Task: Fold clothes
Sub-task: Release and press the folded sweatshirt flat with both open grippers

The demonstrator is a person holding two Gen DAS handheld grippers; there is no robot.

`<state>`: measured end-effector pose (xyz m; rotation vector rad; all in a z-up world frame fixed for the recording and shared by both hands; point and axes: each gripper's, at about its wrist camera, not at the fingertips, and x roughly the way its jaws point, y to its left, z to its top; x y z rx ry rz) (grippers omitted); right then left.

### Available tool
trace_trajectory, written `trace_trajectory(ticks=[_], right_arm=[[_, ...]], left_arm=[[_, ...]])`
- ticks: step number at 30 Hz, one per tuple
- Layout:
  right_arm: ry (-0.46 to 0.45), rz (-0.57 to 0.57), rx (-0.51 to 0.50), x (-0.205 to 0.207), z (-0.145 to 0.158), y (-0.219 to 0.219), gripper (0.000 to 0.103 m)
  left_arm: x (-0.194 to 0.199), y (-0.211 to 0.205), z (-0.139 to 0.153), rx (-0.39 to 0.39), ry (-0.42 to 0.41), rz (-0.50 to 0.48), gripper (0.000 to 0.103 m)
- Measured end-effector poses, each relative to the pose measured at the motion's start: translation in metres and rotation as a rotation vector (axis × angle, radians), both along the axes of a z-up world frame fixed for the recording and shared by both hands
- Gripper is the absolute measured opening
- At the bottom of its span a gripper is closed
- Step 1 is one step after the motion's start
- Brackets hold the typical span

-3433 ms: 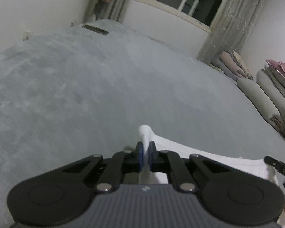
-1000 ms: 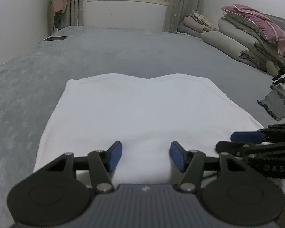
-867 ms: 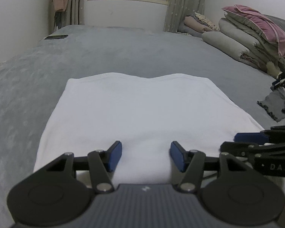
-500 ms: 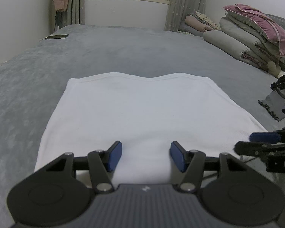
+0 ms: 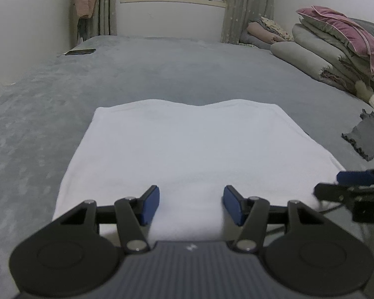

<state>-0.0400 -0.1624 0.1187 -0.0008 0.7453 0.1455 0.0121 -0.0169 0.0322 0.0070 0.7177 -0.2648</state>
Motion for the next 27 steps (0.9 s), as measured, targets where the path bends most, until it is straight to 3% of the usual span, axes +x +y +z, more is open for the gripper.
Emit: trace_trajectory(ticks=[12, 25, 27], right_arm=[[0.053, -0.027, 0.024, 0.006, -0.01, -0.011, 0.056], [0.056, -0.03, 0.054, 0.008, -0.012, -0.017, 0.057], [0.057, -0.03, 0.051, 0.008, -0.012, -0.016, 0.057]], left_arm=[[-0.004, 0.014, 0.001, 0.027, -0.003, 0.063, 0.056], [-0.016, 0.063, 0.001, -0.066, 0.003, 0.122, 0.067], [-0.016, 0.073, -0.002, -0.053, 0.003, 0.149, 0.066]])
